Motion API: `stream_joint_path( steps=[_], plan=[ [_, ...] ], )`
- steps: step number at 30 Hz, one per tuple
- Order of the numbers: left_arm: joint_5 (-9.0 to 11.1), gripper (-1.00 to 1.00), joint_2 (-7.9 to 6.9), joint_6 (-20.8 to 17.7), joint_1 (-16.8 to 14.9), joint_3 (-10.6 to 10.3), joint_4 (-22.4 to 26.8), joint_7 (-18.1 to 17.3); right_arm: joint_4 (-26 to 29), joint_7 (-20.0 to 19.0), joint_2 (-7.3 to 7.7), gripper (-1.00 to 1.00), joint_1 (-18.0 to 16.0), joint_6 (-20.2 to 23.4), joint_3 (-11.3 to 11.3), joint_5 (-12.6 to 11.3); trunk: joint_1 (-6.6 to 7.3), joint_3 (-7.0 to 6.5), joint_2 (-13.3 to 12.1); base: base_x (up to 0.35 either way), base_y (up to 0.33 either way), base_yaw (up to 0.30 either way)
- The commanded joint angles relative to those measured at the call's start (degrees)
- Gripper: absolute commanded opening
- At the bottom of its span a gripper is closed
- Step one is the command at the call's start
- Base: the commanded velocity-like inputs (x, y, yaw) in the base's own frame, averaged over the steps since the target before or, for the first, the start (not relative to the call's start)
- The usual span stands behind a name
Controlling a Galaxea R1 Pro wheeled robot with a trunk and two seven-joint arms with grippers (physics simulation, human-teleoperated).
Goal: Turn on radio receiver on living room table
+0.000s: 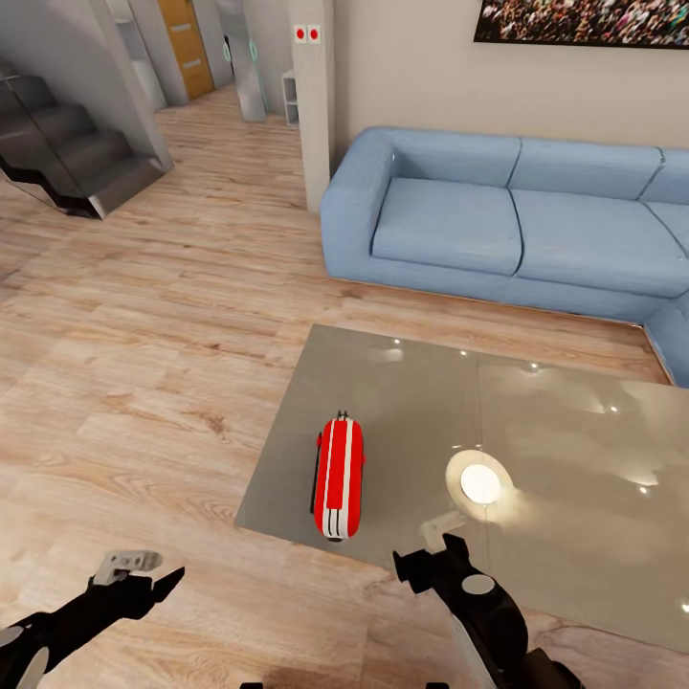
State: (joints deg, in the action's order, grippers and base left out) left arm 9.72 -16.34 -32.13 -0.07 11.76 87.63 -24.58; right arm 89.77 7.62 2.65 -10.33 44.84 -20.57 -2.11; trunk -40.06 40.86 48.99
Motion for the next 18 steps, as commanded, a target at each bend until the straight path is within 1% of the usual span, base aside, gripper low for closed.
stream_joint_path(
  steps=[1, 2, 5, 7, 8, 12, 13, 15, 18],
  plan=[
    [-0.03, 1.00, -0.12, -0.21, -0.09, 0.01, 0.02, -0.91, 0.11, -0.01, 0.01, 1.00, -0.25, 0.21, 0.00, -0.01, 0.00, 0.00, 0.00, 0.000, 0.000, 0.000],
    [-0.04, 1.00, -0.27, -0.64, -0.27, 0.03, 0.04, -2.19, 0.25, -0.03, 0.04, 1.00, -0.78, 0.48, 0.00, -0.01, 0.00, 0.00, 0.00, 0.000, 0.000, 0.000],
    [-0.05, 1.00, -0.46, -1.15, -0.70, 0.02, 0.07, -3.62, 0.41, -0.11, 0.09, 1.00, -2.37, 0.79, 0.00, -0.01, 0.00, 0.00, 0.00, 0.000, 0.000, 0.000],
    [-0.27, 1.00, -0.39, -1.21, -1.22, 0.02, 0.02, -3.71, 0.45, -0.13, 0.08, 1.00, -3.26, 0.77, 0.03, 0.00, 0.00, 0.00, 0.00, 0.000, 0.000, 0.000],
    [-0.46, 1.00, -0.27, -1.32, -2.00, 0.01, -0.05, -3.76, 0.48, -0.09, 0.05, 1.00, -4.57, 0.51, 0.07, 0.00, 0.00, 0.00, 0.00, 0.000, 0.000, 0.000],
    [-0.84, 1.00, -0.09, -1.12, -2.47, -0.28, -0.35, -3.58, 0.49, 0.01, 0.06, 1.00, -7.00, 0.38, 0.18, 0.00, 0.00, 0.00, 0.00, 0.000, 0.000, 0.000],
    [-1.01, 1.00, -0.05, -1.06, -2.49, -0.33, -0.42, -3.48, 0.49, 0.03, 0.06, 1.00, -7.12, 0.40, 0.18, 0.00, 0.00, 0.00, 0.00, 0.000, 0.000, 0.000],
    [-2.49, 1.00, 0.52, -0.85, -2.55, -0.53, -0.37, -2.93, 0.49, 0.09, 0.08, 1.00, -7.44, 0.57, 0.20, 0.00, 0.00, 0.00, 0.00, 0.000, 0.000, 0.000],
    [-3.66, 1.00, 1.26, -0.78, -2.56, -0.62, -0.24, -2.74, 0.50, 0.10, 0.08, 1.00, -7.53, 0.49, 0.19, 0.00, 0.00, 0.00, 0.00, 0.000, 0.000, 0.000]
  ],
)
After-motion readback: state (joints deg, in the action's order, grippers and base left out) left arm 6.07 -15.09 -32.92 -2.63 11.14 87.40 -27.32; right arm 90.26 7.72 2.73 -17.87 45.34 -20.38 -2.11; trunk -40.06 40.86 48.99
